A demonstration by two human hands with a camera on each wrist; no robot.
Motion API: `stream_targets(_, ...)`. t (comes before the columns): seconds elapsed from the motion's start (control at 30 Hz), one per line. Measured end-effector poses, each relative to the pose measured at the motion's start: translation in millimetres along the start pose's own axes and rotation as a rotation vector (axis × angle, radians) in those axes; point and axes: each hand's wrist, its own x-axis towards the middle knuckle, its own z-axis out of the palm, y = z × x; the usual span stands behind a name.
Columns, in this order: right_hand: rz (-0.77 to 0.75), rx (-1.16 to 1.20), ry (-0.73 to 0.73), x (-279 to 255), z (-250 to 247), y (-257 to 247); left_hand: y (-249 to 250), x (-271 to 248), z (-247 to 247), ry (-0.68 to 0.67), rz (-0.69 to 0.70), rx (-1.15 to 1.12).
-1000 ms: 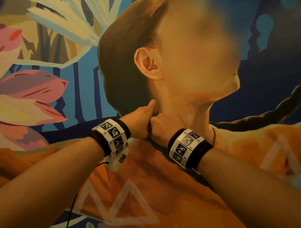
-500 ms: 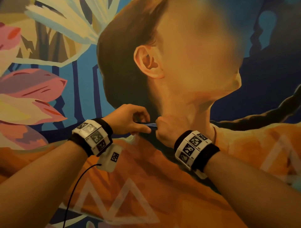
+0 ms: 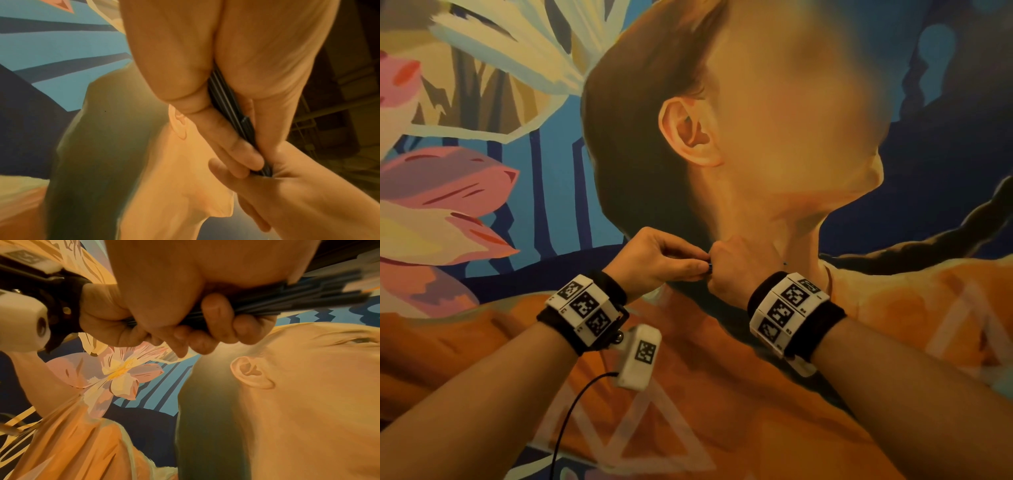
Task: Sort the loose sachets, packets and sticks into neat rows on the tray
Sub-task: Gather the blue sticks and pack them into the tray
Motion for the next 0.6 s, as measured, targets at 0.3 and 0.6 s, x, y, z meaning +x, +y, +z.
stream_targets(0.3, -0.169, 0.143, -0.049, 1, 0, 21, -1, -7, -3, 0.022, -0.02, -0.028)
stream_targets(0.6, -0.184, 0.384, -0.062, 0, 5, 35, 2, -9, -1, 0.045, -0.033, -0.076)
